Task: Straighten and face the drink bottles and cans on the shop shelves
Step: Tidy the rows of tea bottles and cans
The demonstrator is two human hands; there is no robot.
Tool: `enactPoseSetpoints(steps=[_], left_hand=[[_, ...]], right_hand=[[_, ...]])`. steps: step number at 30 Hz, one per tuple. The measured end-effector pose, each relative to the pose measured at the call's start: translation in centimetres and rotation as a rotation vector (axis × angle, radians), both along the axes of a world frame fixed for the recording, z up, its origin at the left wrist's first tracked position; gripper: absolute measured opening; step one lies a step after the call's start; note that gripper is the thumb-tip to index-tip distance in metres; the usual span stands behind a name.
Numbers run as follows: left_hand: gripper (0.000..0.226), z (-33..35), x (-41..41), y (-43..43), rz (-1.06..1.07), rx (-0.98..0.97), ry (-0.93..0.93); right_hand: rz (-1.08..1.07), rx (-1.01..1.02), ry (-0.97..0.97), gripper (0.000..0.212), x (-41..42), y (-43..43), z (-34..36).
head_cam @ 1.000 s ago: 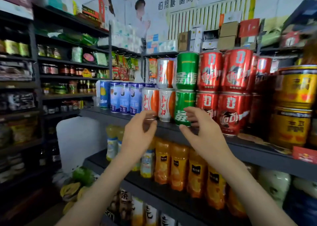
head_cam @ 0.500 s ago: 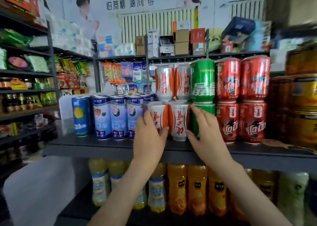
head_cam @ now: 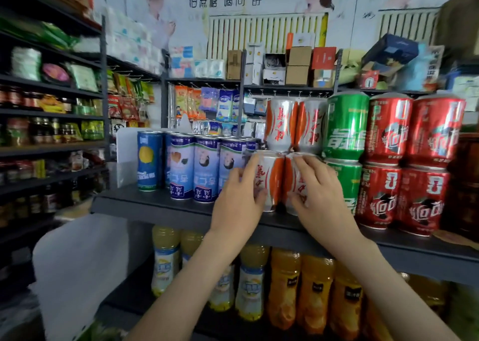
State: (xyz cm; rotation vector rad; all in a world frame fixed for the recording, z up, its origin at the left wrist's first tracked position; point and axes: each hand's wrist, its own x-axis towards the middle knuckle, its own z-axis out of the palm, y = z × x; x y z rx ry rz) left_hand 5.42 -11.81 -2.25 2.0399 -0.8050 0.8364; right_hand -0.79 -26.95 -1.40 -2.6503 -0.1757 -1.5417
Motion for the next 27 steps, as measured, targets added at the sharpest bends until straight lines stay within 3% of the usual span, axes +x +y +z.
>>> enactPoseSetpoints(steps=[7,11,19,27], left_hand=[[0.048,-0.9,2.4,7.1,0.107,-0.183,-0.052],[0.050,-0.3,5.0,12.1,0.153,-0.295,-0.001],[0.077,0.5,8.9,15.7,0.054,-0.104,0.143],[0.069,0.6,10.8,14.3,-0.005,-0.069,0.276]], right_hand=[[0.100,0.058,0.023,0.065,1.9,4.6,-0.1],[0.142,0.198,0.032,0.065,3.4,7.7,0.2],[0.112,0.310,0.043,0.074,7.5,13.3,0.4],[-0.127,0.071,0.096,0.072,9.4,13.0,3.2]])
